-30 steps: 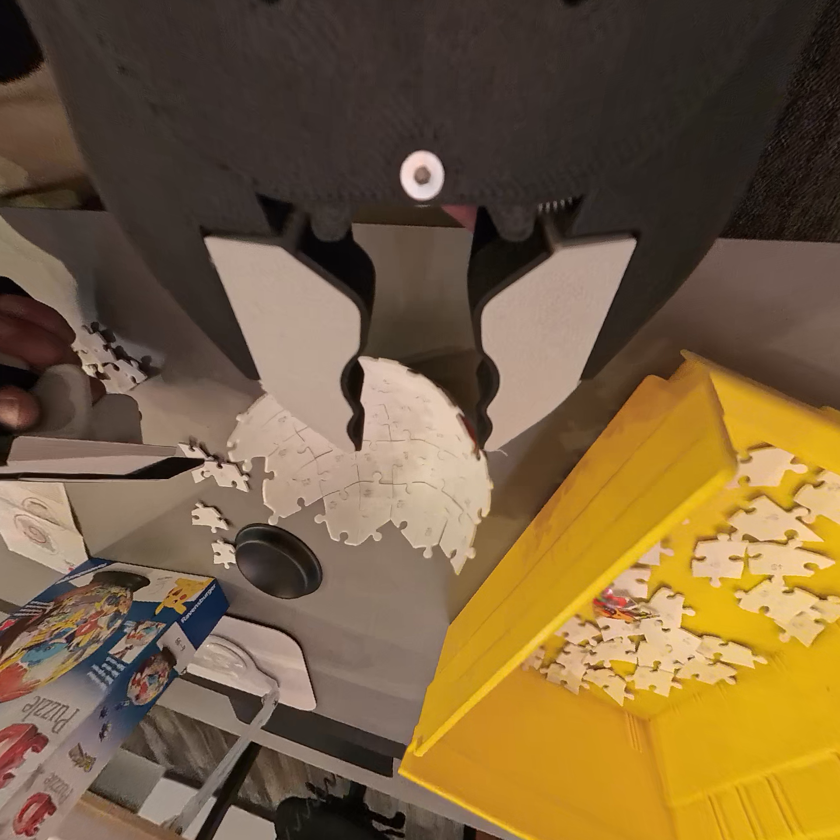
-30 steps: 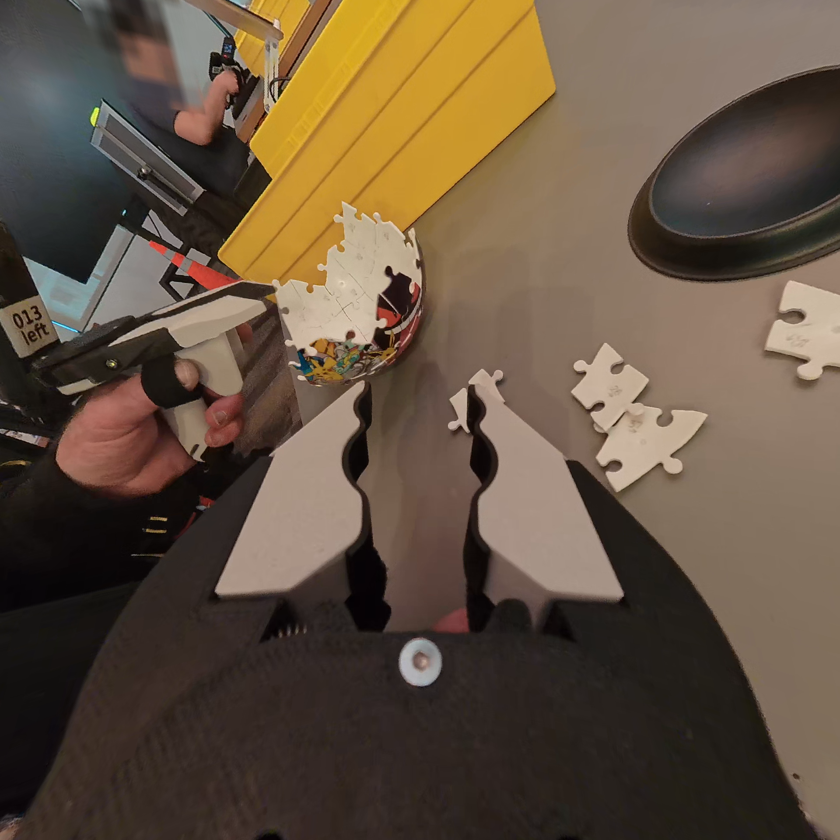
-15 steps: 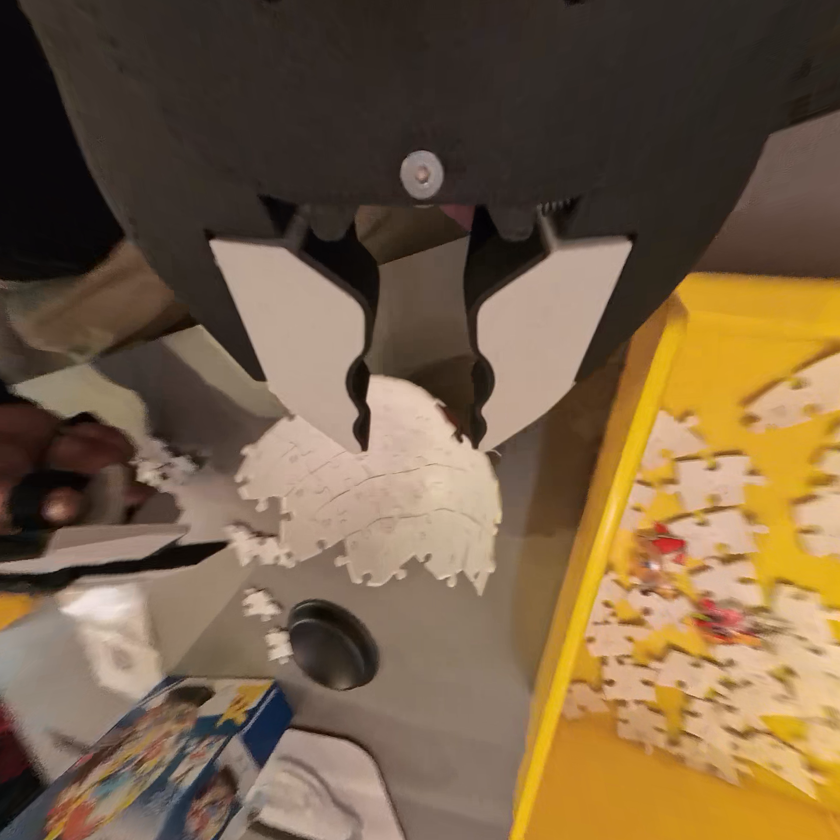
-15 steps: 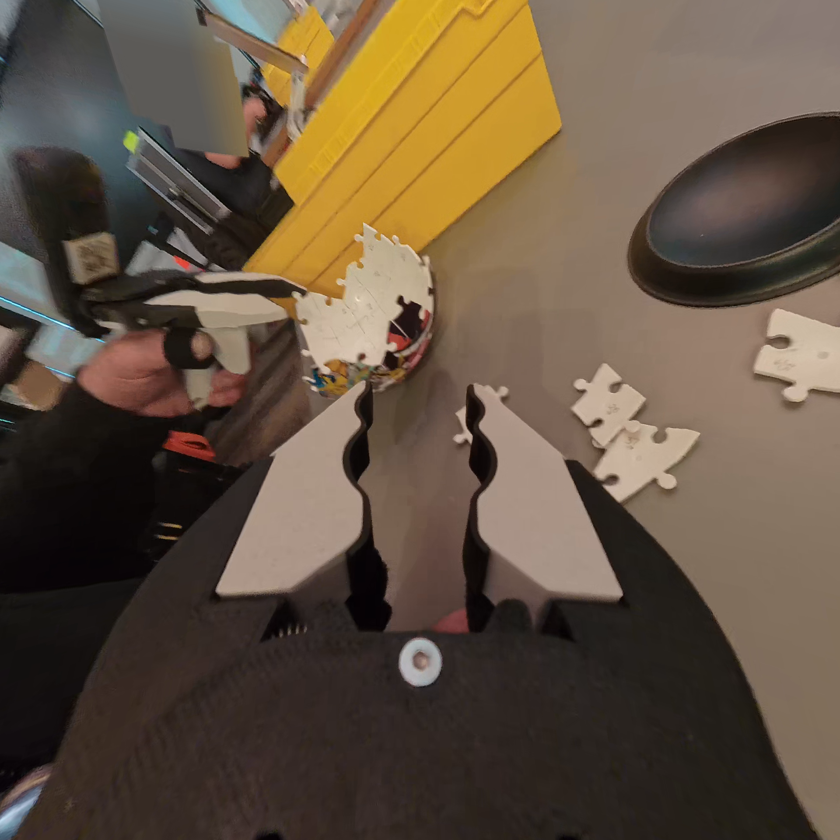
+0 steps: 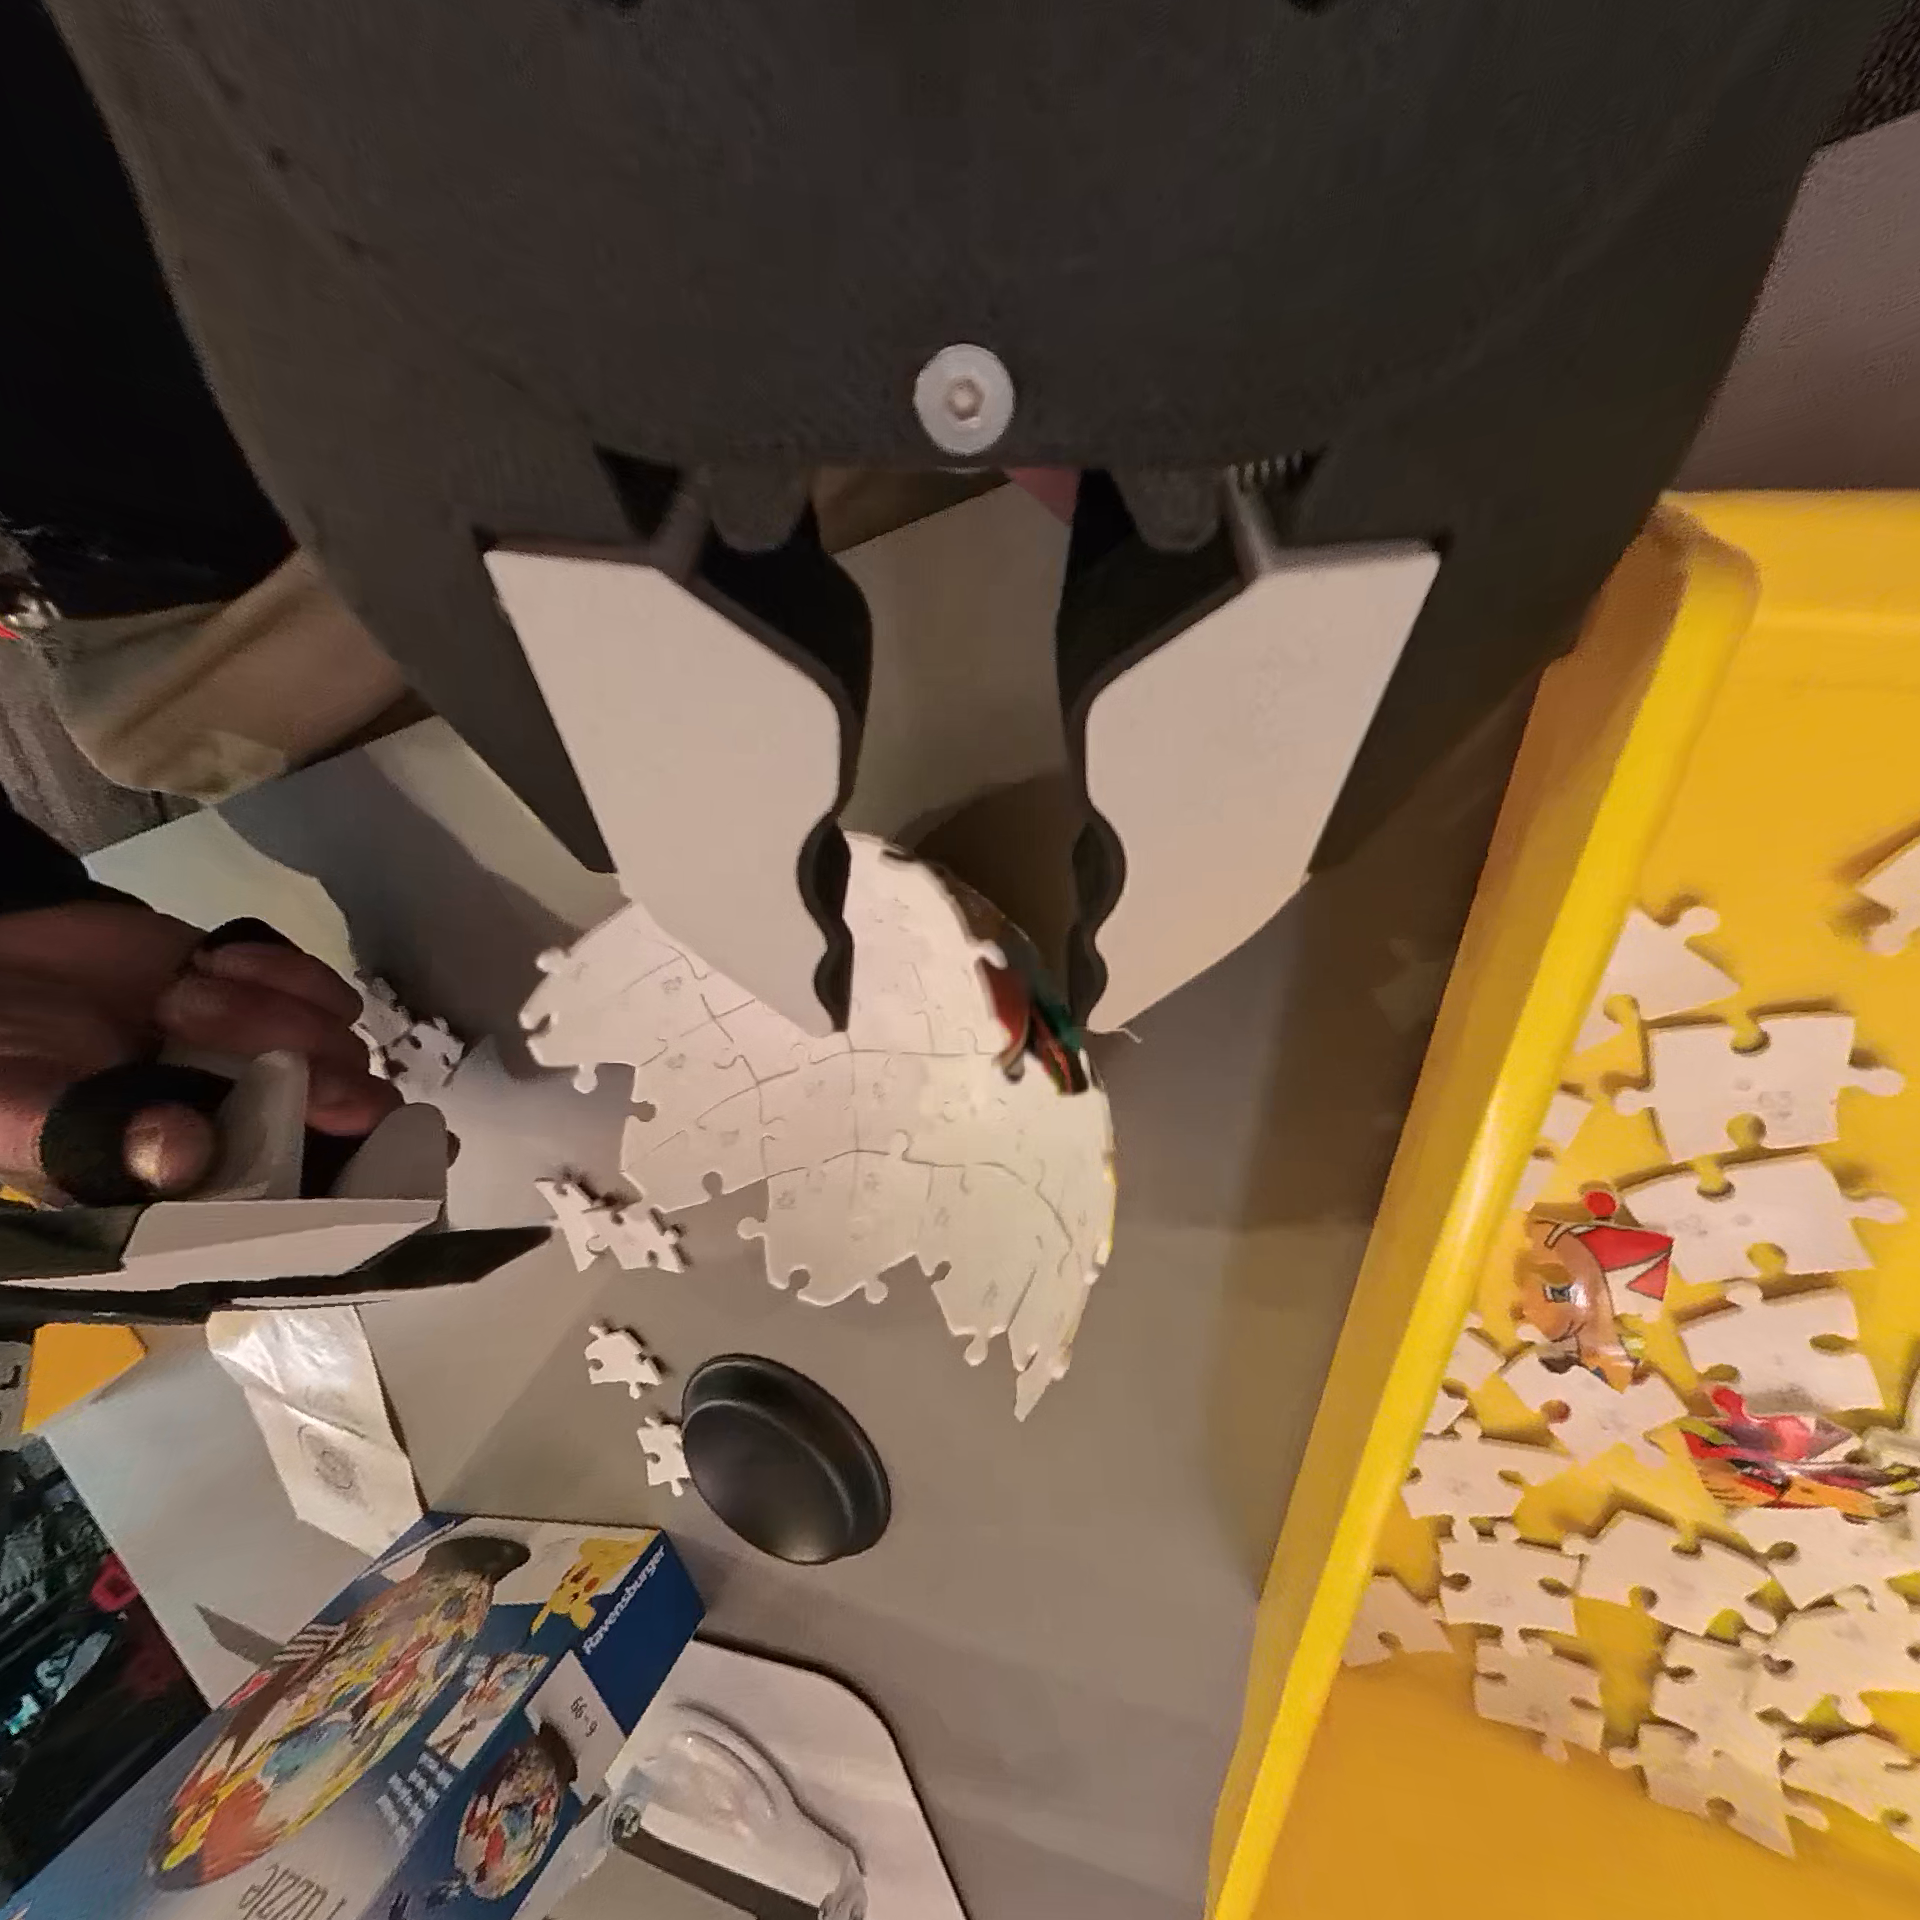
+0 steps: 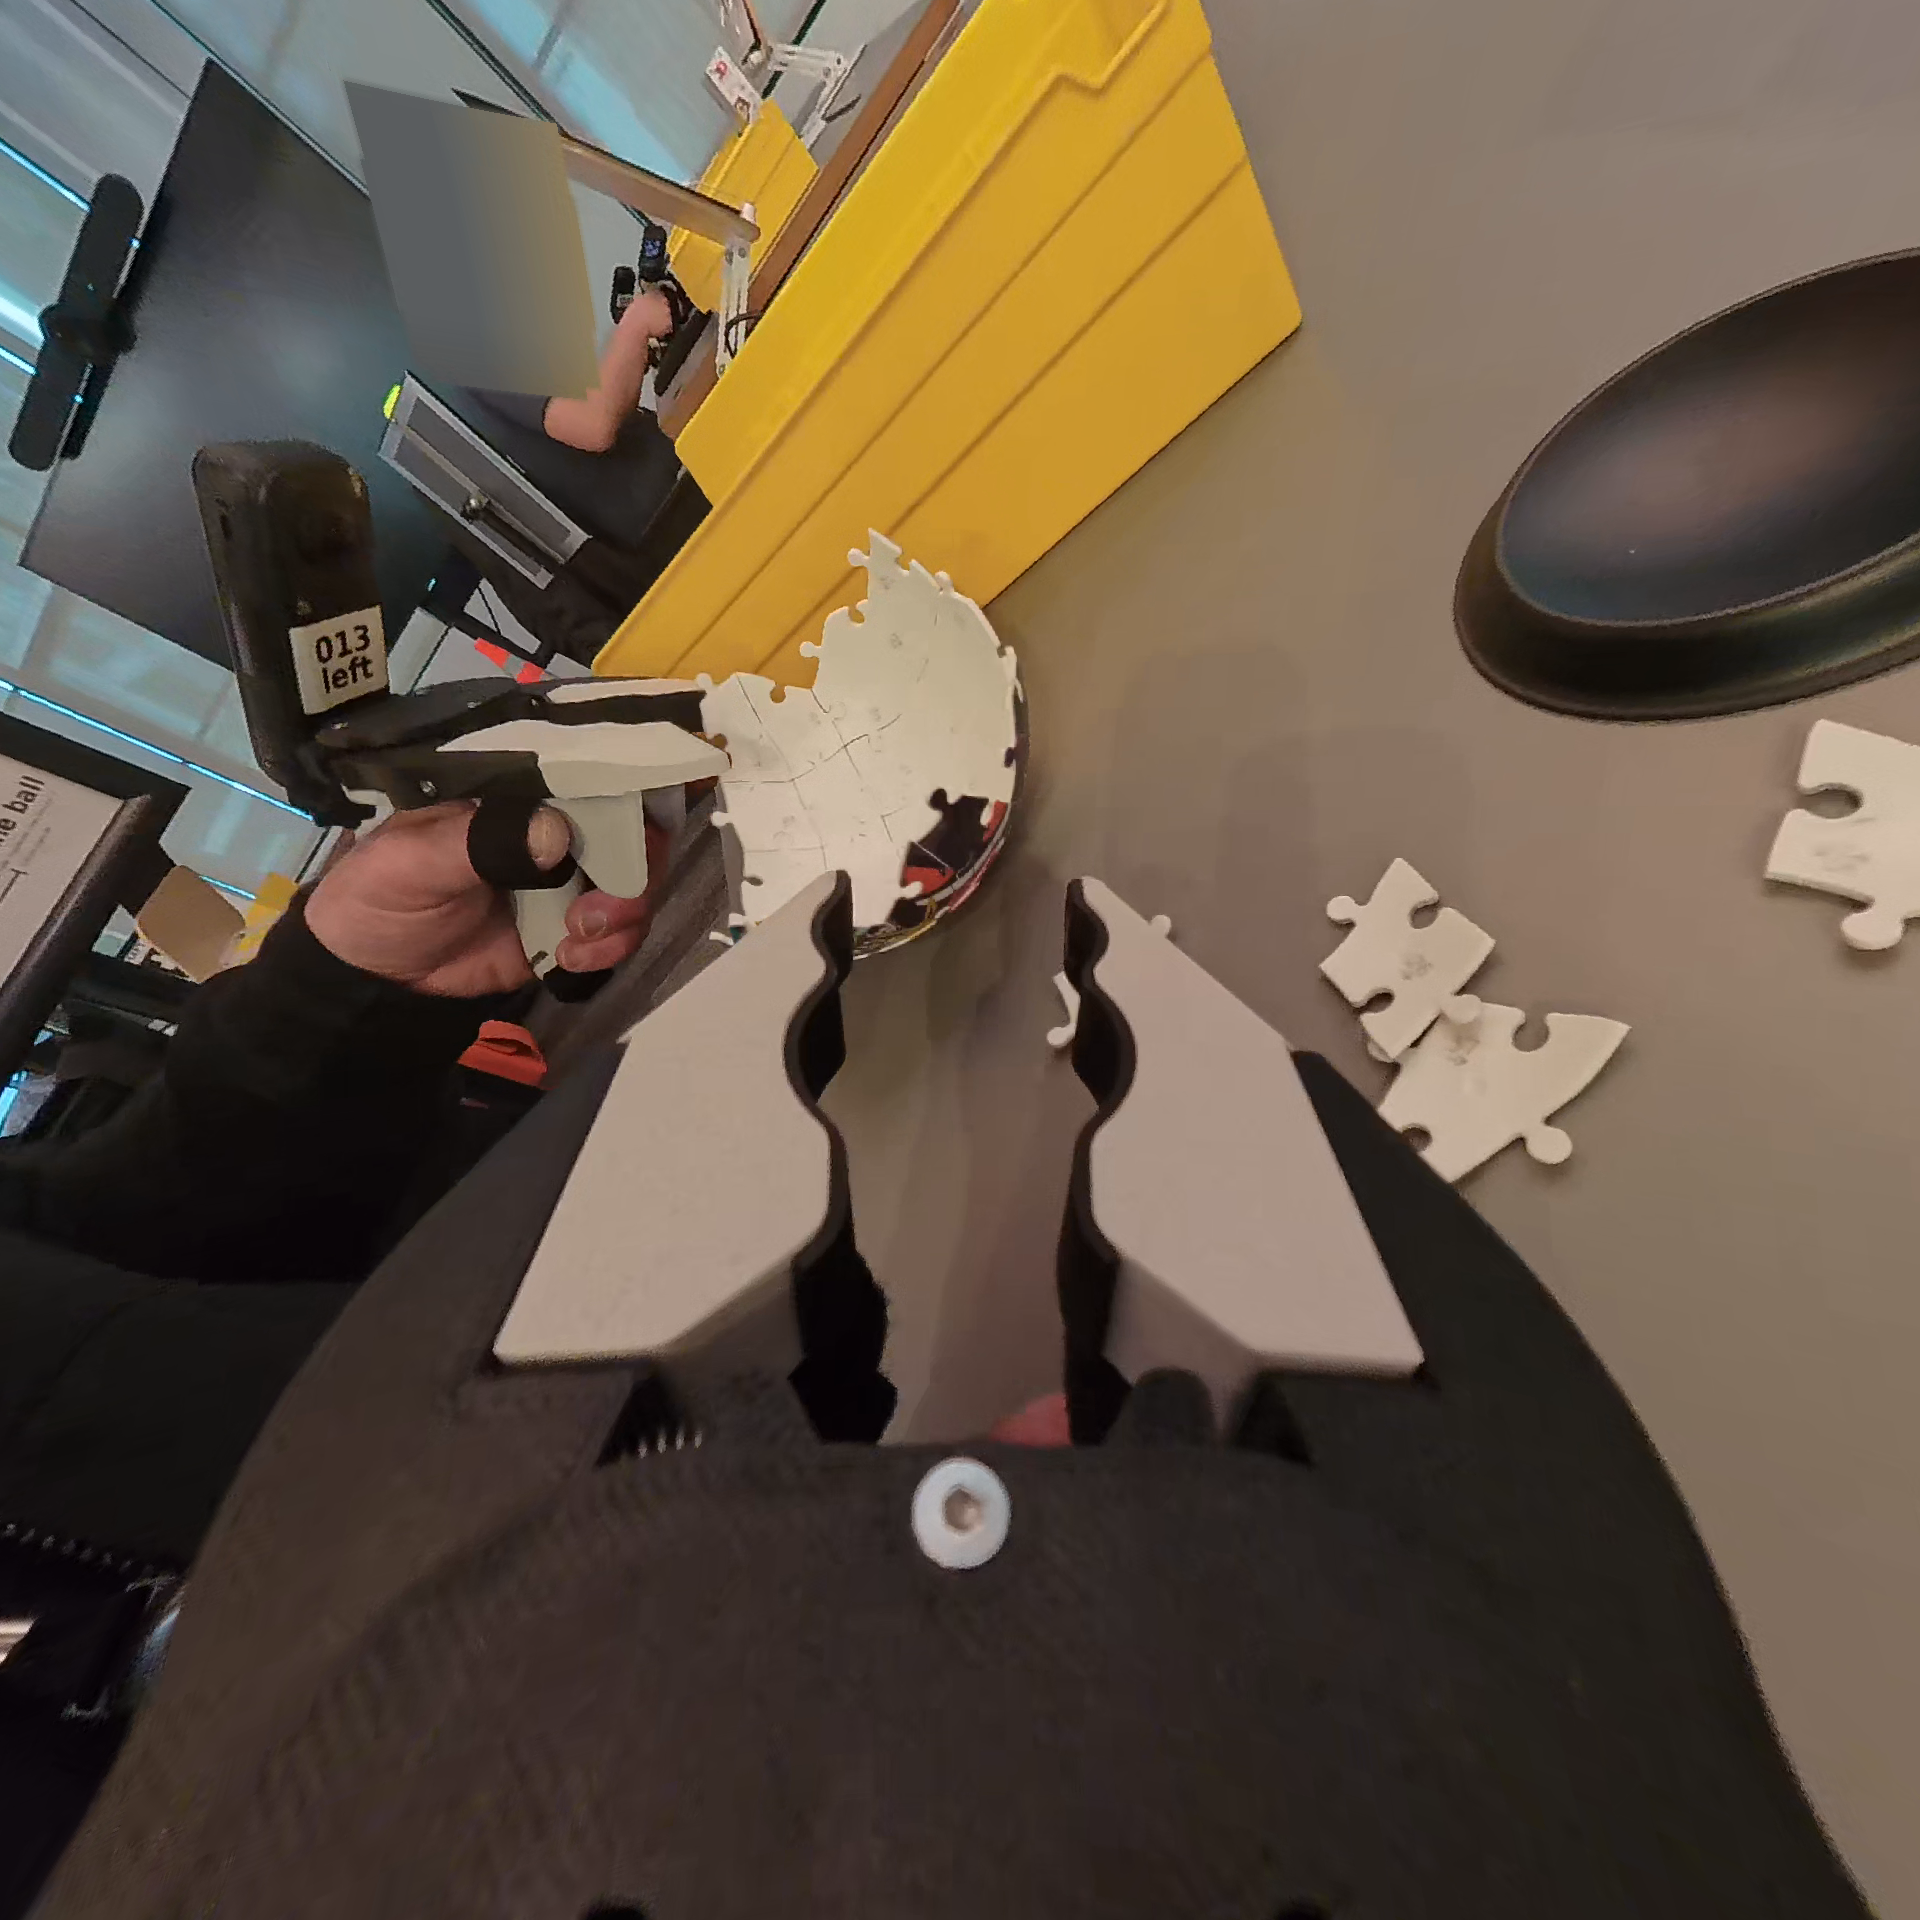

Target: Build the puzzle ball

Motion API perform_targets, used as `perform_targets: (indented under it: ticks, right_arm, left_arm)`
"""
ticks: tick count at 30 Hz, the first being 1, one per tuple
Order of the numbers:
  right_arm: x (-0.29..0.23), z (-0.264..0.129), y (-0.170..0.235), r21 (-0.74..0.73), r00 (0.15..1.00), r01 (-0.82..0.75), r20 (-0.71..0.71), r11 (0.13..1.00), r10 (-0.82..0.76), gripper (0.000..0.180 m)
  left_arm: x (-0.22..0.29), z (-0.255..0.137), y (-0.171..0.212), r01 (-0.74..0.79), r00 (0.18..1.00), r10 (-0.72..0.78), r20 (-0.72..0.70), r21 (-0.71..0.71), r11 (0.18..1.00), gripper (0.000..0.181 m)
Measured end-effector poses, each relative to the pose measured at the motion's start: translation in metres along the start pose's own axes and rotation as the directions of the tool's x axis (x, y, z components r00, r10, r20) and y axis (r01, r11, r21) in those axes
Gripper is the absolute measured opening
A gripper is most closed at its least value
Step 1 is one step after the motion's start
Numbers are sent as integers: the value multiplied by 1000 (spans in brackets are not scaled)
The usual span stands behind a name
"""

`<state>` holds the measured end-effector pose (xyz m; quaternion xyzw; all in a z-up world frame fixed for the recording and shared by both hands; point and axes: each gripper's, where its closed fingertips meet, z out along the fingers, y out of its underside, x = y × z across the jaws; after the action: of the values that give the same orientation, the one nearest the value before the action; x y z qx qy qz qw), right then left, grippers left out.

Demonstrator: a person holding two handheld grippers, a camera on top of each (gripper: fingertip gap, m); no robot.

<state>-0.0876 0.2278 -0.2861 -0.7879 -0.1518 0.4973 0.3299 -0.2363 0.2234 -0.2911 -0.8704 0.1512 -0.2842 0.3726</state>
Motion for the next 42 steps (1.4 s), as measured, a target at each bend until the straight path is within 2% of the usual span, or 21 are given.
perform_targets:
  ticks: [12,18,23,28,33,36,42]
  right_arm:
    - [9,1,3,-26,999,34,-33,999,-34,39]
    - [14,-5,-2,-43,992,94,-81,995,-97,39]
    - [19,-4,8,-122,975,166,-126,979,-181,39]
    - [23,2,21,-239,934,275,-164,931,-318,39]
    - [27,14,38,-394,846,410,-172,823,-504,40]
    - [28,11,32,-422,797,465,-183,779,-575,40]
    - [48,-36,-7,-379,770,441,-306,814,-560,39]
  left_arm:
    - [16,7,3,-94,995,94,17,-10,996,39]
    - [16,10,3,-126,991,127,40,-16,992,38]
    - [16,12,3,-148,987,149,56,-18,989,38]
    - [13,9,-4,-160,984,158,83,16,987,36]
    - [10,10,-2,-160,983,159,93,5,987,36]
    - [10,10,-2,-164,982,163,97,7,986,36]
    - [9,11,-5,-179,979,177,104,15,984,37]
